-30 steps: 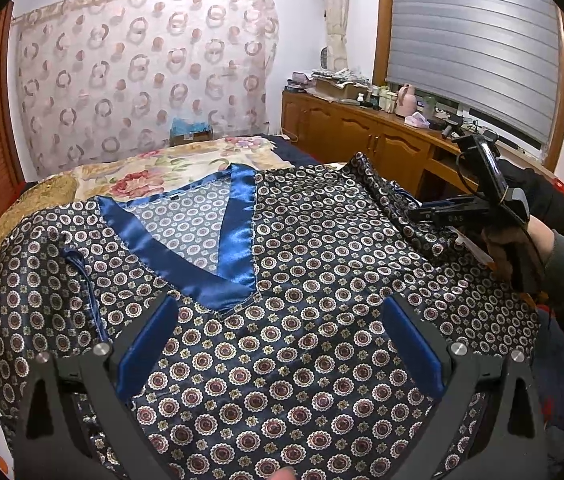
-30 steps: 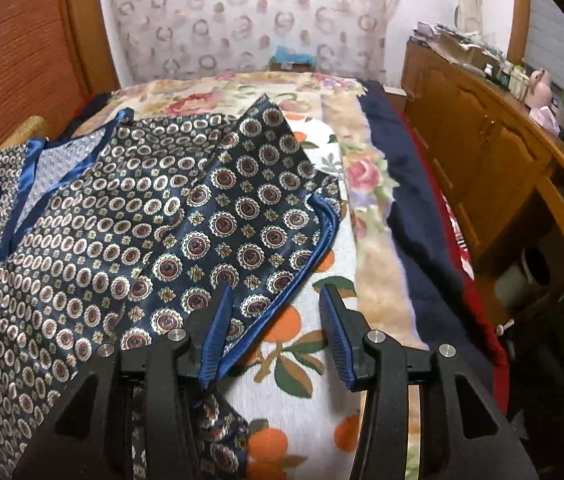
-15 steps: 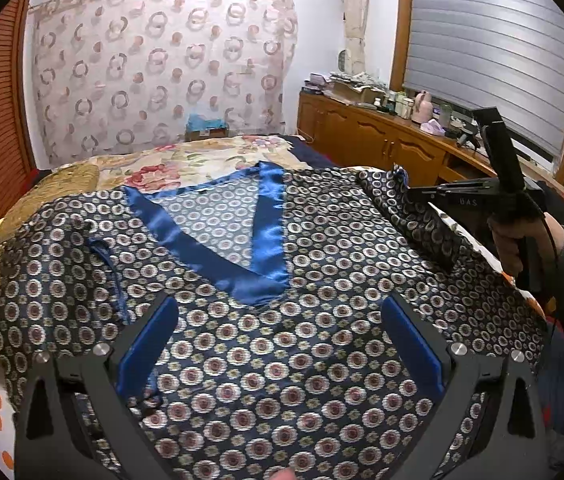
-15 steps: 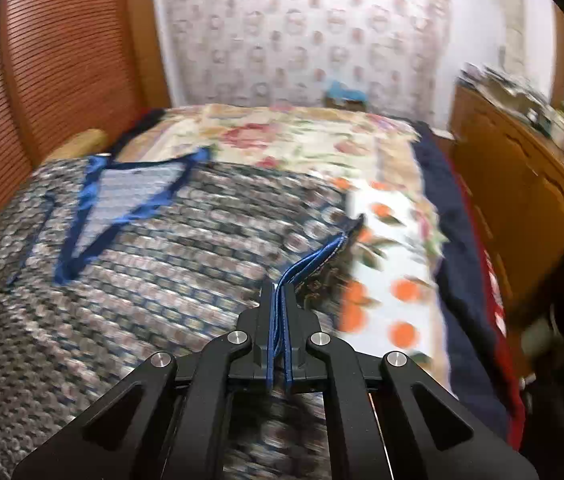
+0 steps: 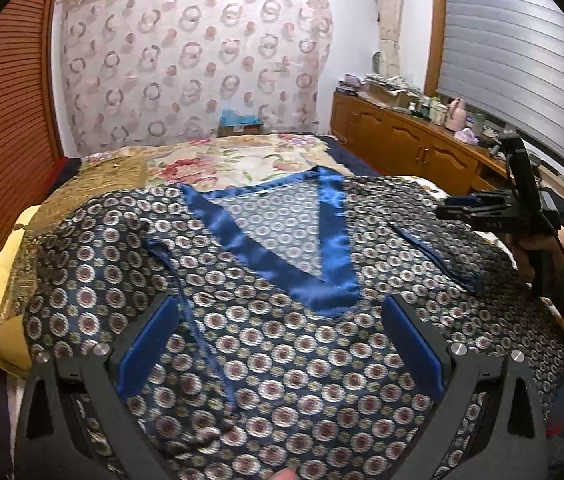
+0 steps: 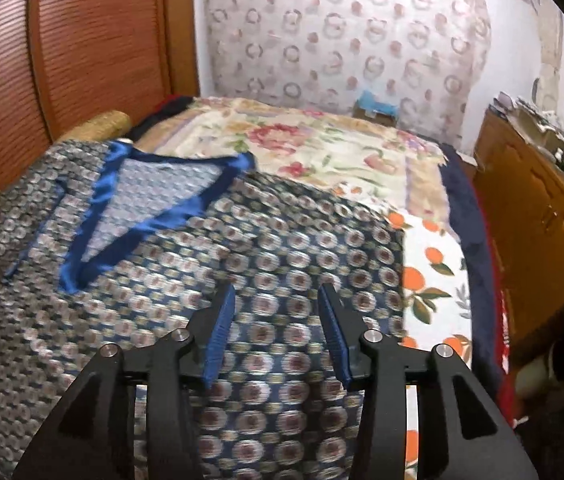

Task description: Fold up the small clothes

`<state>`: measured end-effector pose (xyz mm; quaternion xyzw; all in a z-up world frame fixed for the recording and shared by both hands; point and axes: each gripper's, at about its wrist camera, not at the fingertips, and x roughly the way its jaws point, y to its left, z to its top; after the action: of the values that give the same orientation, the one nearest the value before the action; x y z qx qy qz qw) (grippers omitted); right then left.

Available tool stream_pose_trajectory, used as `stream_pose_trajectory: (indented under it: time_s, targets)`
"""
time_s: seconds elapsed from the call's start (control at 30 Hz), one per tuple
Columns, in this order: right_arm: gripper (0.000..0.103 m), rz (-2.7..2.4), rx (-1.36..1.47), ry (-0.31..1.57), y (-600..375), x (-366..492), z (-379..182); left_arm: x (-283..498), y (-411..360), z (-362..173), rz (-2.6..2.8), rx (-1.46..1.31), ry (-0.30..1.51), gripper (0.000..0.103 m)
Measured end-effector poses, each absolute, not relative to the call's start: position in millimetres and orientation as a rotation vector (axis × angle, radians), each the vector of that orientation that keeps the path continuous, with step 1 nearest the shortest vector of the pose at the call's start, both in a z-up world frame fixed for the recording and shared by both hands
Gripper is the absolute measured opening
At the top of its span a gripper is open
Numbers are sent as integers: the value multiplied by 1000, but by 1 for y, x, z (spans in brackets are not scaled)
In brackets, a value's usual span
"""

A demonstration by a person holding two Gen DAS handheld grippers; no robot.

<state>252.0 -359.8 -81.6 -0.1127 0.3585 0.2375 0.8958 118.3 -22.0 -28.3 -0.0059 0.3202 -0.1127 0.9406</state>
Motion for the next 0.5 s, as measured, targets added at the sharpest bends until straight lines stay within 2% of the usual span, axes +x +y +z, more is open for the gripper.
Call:
stream_pose_trajectory:
  time_s: [0.33, 0.5]
  targets:
    - [44, 452, -246, 838, -375, 279, -113, 149, 21, -25, -130, -7, 659, 102]
    - [58, 472, -251, 846, -372, 280, -114, 158, 49, -25, -74, -18, 669, 102]
